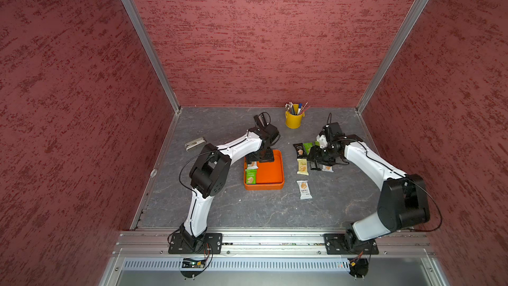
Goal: Take the cookies out of the storage box
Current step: Pick up the cookie from the storage box.
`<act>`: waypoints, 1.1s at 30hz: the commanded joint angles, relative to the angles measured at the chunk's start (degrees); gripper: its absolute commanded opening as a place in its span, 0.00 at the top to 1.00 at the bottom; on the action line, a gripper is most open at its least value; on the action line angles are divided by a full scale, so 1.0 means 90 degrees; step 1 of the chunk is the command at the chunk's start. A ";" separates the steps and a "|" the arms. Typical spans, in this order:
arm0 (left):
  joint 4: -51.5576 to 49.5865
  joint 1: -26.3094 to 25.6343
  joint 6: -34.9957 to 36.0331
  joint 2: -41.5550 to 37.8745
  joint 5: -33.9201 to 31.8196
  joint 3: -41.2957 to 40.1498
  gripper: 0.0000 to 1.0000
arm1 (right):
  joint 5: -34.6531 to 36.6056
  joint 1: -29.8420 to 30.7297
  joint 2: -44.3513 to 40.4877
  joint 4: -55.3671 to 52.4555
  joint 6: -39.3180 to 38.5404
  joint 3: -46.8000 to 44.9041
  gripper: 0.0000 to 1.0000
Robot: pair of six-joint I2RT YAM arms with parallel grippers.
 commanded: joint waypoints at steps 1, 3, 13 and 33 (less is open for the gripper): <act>-0.0133 0.0005 -0.0158 -0.0147 -0.0087 0.0095 0.13 | -0.0030 -0.0060 0.0009 0.0072 -0.0066 0.0060 0.42; -0.0290 0.0034 -0.0164 -0.0207 -0.0268 0.0128 0.13 | -0.0052 -0.0067 0.0014 0.0086 -0.0061 0.0037 0.42; -0.0401 0.0211 -0.0181 -0.0175 -0.0493 0.0051 0.14 | -0.0063 -0.0065 0.0033 0.0069 -0.0061 0.0045 0.42; 0.0063 0.0298 -0.0110 0.0063 -0.0158 -0.0215 0.27 | 0.0004 -0.0083 0.0069 -0.0010 -0.0081 0.0109 0.42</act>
